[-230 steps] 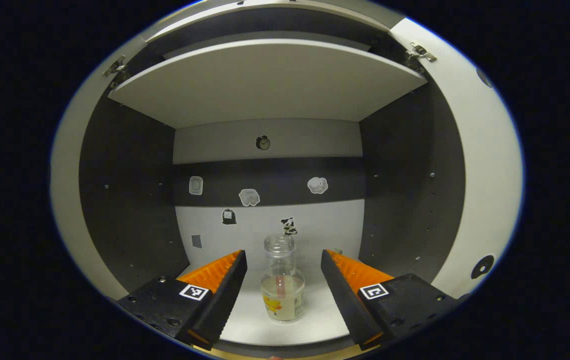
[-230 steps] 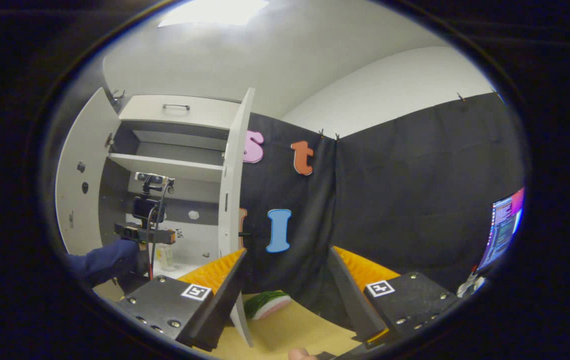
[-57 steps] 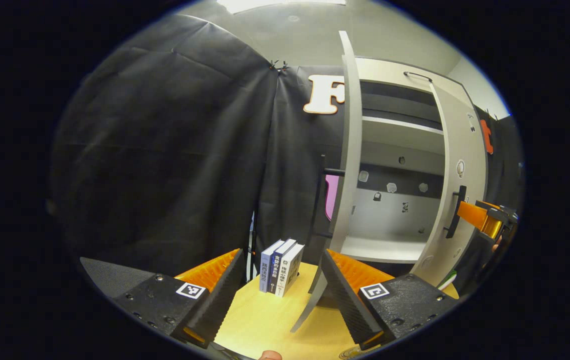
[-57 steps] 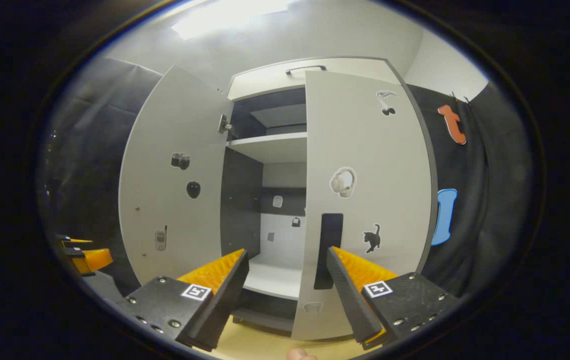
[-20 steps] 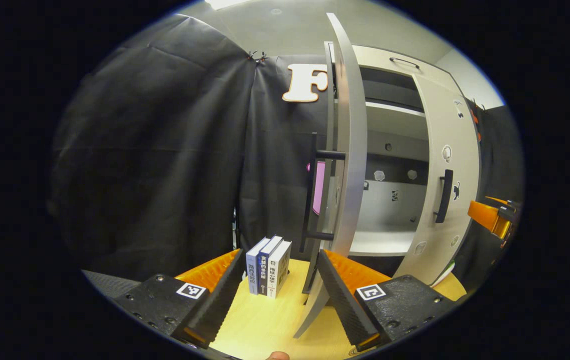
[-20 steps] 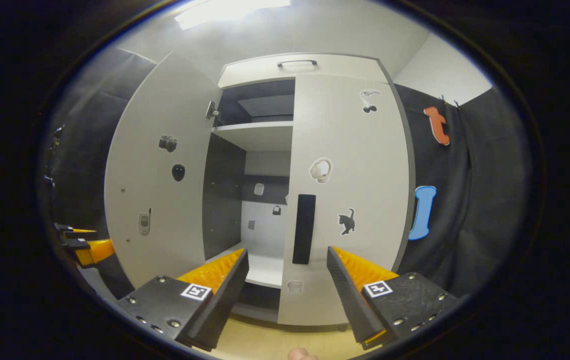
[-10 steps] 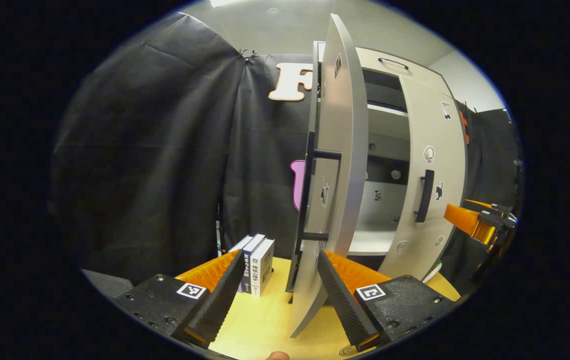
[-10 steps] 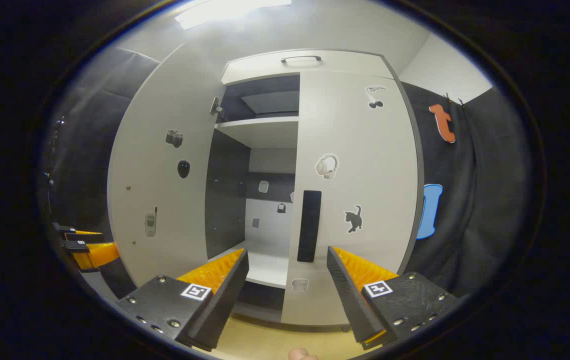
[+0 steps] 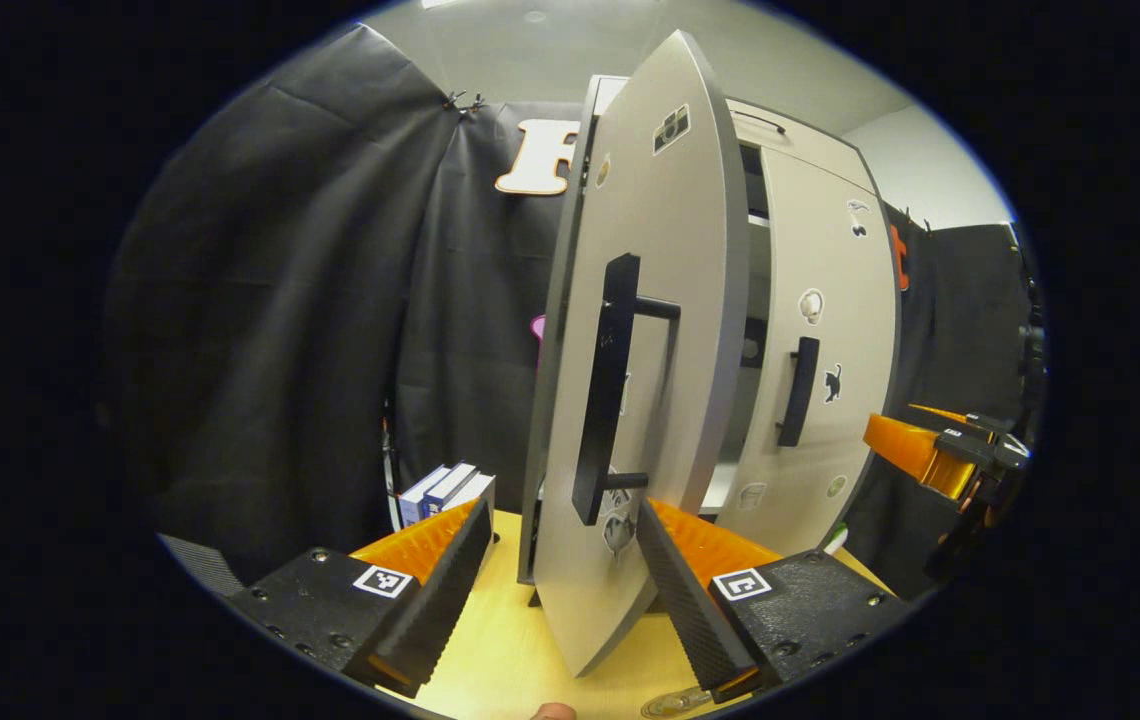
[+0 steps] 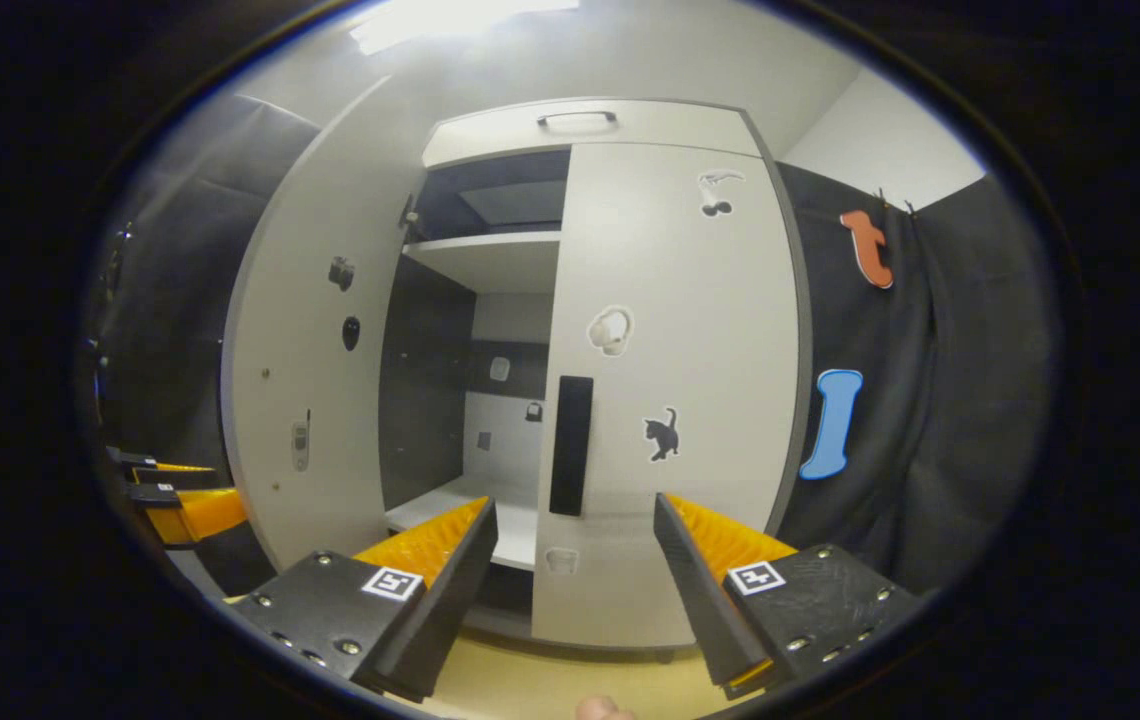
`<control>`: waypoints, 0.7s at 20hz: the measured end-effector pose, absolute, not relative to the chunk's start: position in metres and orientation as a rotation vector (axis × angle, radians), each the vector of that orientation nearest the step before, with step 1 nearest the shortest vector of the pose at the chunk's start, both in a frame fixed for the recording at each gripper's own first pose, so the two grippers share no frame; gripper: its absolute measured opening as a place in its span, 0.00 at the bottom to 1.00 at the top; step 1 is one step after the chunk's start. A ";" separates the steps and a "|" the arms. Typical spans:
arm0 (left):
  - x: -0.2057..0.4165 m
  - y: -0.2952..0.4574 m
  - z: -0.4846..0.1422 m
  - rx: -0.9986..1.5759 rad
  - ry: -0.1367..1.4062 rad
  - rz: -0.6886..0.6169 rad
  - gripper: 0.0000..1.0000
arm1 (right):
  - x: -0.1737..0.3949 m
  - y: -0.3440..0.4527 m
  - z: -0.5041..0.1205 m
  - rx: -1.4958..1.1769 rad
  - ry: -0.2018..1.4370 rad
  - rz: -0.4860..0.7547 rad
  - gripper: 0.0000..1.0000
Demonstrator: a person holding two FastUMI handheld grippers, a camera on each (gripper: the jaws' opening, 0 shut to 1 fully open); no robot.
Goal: Grasp the bottle in the cabinet with the left hand and place it on the coaster, then close the right door with the right hand and the left door with the left hand.
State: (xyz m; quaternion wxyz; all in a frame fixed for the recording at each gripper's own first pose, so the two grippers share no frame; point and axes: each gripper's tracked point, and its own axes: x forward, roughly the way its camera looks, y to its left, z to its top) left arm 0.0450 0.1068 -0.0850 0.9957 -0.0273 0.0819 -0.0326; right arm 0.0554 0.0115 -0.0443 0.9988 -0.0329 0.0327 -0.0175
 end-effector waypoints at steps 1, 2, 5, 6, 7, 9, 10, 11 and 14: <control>0.046 0.102 -0.086 -0.053 0.164 -0.076 0.94 | 0.054 0.007 -0.045 -0.070 0.068 -0.042 0.92; 0.049 0.097 -0.086 -0.050 0.166 -0.086 0.94 | 0.054 0.002 -0.045 -0.071 0.068 -0.051 0.92; 0.053 0.081 -0.089 -0.045 0.174 -0.121 0.94 | 0.053 -0.008 -0.043 -0.067 0.067 -0.070 0.93; 0.054 0.075 -0.091 -0.045 0.177 -0.134 0.94 | 0.053 -0.013 -0.044 -0.068 0.068 -0.079 0.93; 0.056 0.069 -0.091 -0.045 0.179 -0.146 0.94 | 0.054 -0.016 -0.044 -0.070 0.068 -0.084 0.93; 0.060 0.057 -0.092 -0.053 0.176 -0.173 0.93 | 0.054 -0.024 -0.044 -0.078 0.069 -0.099 0.93; 0.064 0.052 -0.093 -0.058 0.176 -0.185 0.94 | 0.053 -0.029 -0.043 -0.081 0.068 -0.108 0.95; 0.066 0.048 -0.095 -0.063 0.176 -0.193 0.93 | 0.052 -0.033 -0.042 -0.083 0.066 -0.116 0.95; 0.079 0.044 -0.101 -0.046 0.183 -0.190 0.94 | 0.050 -0.051 -0.038 -0.084 0.061 -0.148 0.95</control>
